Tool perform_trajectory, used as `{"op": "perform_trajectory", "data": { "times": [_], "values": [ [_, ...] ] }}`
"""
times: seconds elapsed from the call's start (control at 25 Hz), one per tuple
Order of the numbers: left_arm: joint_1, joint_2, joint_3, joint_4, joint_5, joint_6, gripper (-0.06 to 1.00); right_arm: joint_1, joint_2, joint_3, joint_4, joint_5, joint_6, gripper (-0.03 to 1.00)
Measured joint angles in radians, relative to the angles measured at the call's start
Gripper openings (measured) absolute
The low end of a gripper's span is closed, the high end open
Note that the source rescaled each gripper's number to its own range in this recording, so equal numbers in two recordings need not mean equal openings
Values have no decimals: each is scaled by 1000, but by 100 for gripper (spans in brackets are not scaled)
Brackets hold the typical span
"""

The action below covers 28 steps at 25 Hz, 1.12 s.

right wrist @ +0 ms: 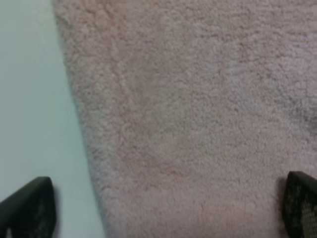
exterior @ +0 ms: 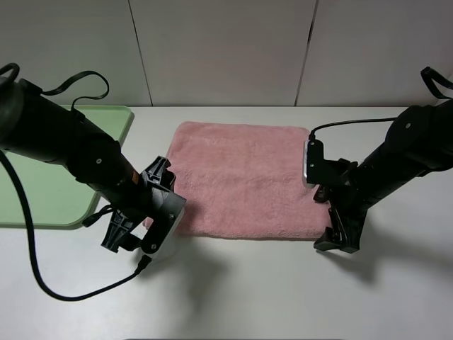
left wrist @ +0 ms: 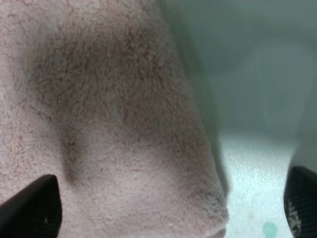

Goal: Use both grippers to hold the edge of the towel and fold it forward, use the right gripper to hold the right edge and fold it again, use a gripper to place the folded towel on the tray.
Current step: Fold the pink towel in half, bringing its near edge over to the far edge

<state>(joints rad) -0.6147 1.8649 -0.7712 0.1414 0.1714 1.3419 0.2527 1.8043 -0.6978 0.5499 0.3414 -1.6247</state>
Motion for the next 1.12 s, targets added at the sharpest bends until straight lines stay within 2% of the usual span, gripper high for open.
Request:
{"op": "perform_trajectory", "data": {
  "times": [0.48, 0.84, 1.12],
  "values": [
    [0, 0, 0, 1, 0, 0, 90, 0, 0, 4, 0, -6, 9, 100],
    [0, 0, 0, 1, 1, 0, 87, 0, -20, 106, 33, -146, 31, 100],
    [0, 1, 0, 1, 4, 0, 85, 0, -22, 111, 40, -154, 33, 100]
  ]
}}
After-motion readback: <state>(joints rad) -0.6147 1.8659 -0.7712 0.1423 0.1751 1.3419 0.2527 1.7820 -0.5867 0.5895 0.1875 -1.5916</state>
